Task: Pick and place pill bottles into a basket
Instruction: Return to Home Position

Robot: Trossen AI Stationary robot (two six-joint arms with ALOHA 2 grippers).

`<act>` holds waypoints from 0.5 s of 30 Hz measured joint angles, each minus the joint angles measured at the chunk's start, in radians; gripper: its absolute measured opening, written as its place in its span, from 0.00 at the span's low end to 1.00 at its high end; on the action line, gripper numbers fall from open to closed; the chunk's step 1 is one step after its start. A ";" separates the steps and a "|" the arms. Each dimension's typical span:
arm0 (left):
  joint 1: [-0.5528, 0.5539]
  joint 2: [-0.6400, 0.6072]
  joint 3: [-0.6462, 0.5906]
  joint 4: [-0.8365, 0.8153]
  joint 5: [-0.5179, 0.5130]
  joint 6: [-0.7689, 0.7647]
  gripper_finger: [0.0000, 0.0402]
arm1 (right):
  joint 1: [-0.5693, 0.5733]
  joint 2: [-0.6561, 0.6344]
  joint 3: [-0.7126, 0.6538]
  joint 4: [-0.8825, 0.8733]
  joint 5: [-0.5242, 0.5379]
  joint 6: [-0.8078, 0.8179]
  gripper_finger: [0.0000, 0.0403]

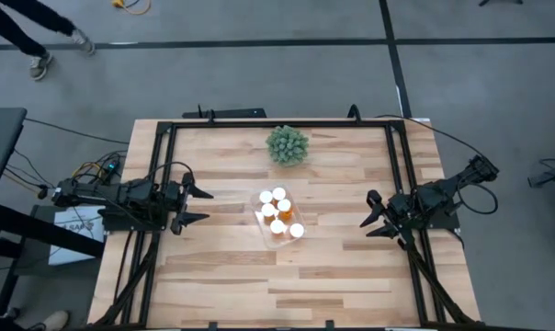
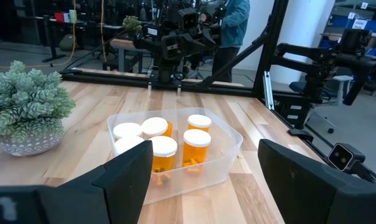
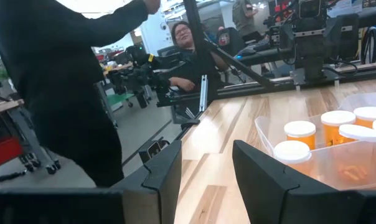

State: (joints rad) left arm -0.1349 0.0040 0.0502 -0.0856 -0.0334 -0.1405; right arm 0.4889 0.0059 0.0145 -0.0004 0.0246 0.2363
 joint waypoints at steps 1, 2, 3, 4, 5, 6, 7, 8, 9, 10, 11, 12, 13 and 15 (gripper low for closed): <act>0.000 0.000 0.000 0.000 0.000 -0.002 0.70 | 0.000 0.000 0.000 0.000 0.000 0.000 0.34; 0.000 0.000 0.000 0.000 0.000 0.000 0.70 | 0.000 0.000 0.000 0.000 0.000 0.000 0.34; 0.000 0.000 0.000 0.000 0.000 0.005 0.70 | 0.000 0.000 0.000 0.000 0.000 0.000 0.34; 0.000 0.000 0.000 0.000 0.000 0.005 0.70 | 0.000 0.000 0.000 0.000 0.000 0.000 0.34; 0.000 0.000 0.000 0.000 0.000 0.004 0.70 | 0.000 0.000 0.000 0.000 0.000 0.000 0.34; 0.000 0.000 0.000 0.000 0.000 0.003 0.70 | 0.000 0.000 0.000 0.000 0.000 0.000 0.34; 0.000 0.000 0.000 0.000 0.000 0.003 0.70 | 0.000 0.000 0.000 0.000 0.000 0.000 0.34; 0.000 0.000 0.000 0.000 0.000 0.003 0.70 | 0.000 0.000 0.000 0.000 0.000 0.000 0.34; 0.000 0.000 0.000 0.000 0.000 0.006 0.70 | 0.000 0.000 0.000 0.000 0.000 0.000 0.34; 0.000 0.000 0.000 0.000 0.000 0.007 0.70 | 0.000 0.000 0.000 0.000 0.000 0.000 0.34; 0.000 0.000 0.000 0.000 0.000 0.008 0.70 | 0.000 0.000 0.000 0.000 0.000 0.000 0.34; 0.000 0.000 0.000 0.000 0.000 0.008 0.70 | 0.000 0.000 0.000 0.000 0.000 0.000 0.34; 0.000 0.000 0.000 0.000 0.000 0.005 0.70 | 0.000 0.000 0.000 0.000 0.000 0.000 0.34; 0.000 0.000 0.000 0.000 0.000 -0.001 0.70 | 0.000 0.000 0.000 0.000 0.000 0.000 0.34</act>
State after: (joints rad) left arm -0.1345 0.0040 0.0498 -0.0856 -0.0334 -0.1413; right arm 0.4888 0.0060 0.0143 -0.0002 0.0246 0.2360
